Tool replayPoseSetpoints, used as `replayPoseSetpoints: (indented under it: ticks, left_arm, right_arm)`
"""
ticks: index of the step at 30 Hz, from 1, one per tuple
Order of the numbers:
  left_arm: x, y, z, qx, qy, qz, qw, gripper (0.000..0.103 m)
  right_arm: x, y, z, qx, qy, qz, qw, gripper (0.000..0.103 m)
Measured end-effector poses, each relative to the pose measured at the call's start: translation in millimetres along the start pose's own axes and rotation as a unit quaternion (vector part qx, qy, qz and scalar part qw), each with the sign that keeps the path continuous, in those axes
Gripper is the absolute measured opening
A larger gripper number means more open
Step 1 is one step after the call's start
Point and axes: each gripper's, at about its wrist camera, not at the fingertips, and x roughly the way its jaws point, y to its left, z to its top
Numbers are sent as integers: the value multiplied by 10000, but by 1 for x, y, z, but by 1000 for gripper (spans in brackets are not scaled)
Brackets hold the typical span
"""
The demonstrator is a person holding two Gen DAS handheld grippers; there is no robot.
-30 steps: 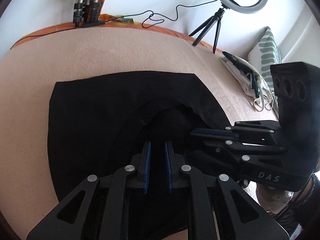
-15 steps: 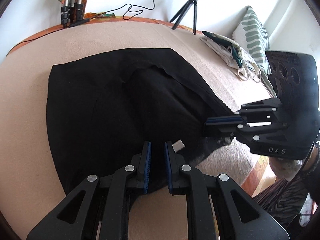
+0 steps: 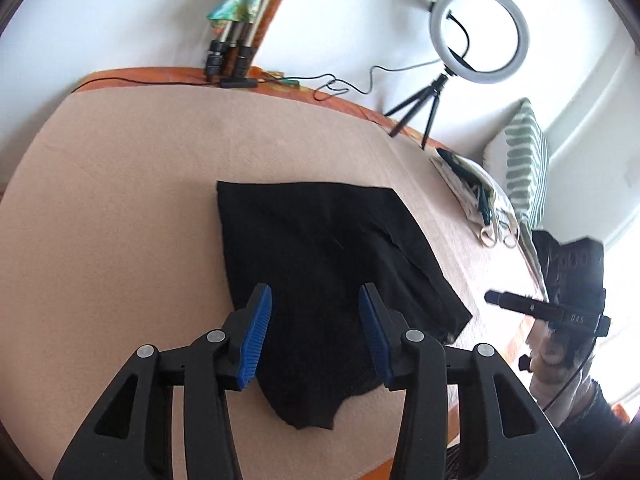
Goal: Fold small clothes
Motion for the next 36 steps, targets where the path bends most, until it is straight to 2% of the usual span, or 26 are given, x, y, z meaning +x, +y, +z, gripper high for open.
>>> replayPoseSetpoints:
  ticks: [3, 7, 13, 18, 25, 31, 33, 35, 36]
  left_arm:
    - [6, 28, 16, -542, 36, -112, 9985, 48]
    - [18, 61, 35, -1126, 72, -237, 9933, 49]
    - [50, 97, 49, -1871, 191, -539, 9807, 50]
    - [71, 96, 54, -1776, 270, -627, 9817, 51]
    - [86, 83, 63, -1566, 269, -844, 9837, 52]
    - [92, 67, 65, -1202, 246, -705, 9899, 51]
    - [92, 63, 66, -1099, 229, -596, 9919, 48]
    - [97, 58, 64, -963, 324, -482, 9937, 23]
    - [100, 57, 62, -915, 358, -393, 9944, 4]
  right_arm:
    - [10, -20, 1, 561, 174, 296, 9978, 62]
    - [20, -25, -6, 759, 319, 434, 9957, 62]
    - [36, -41, -11, 1158, 453, 570, 9906, 62]
    - [42, -46, -10, 1382, 378, 835, 9861, 62]
    - [55, -33, -9, 1237, 387, 928, 9872, 60]
    - [66, -22, -10, 1257, 391, 1007, 9862, 54]
    - [68, -19, -11, 1204, 391, 938, 9875, 50]
    - [70, -15, -11, 1137, 398, 815, 9894, 41]
    - [72, -15, -11, 1122, 423, 760, 9899, 32]
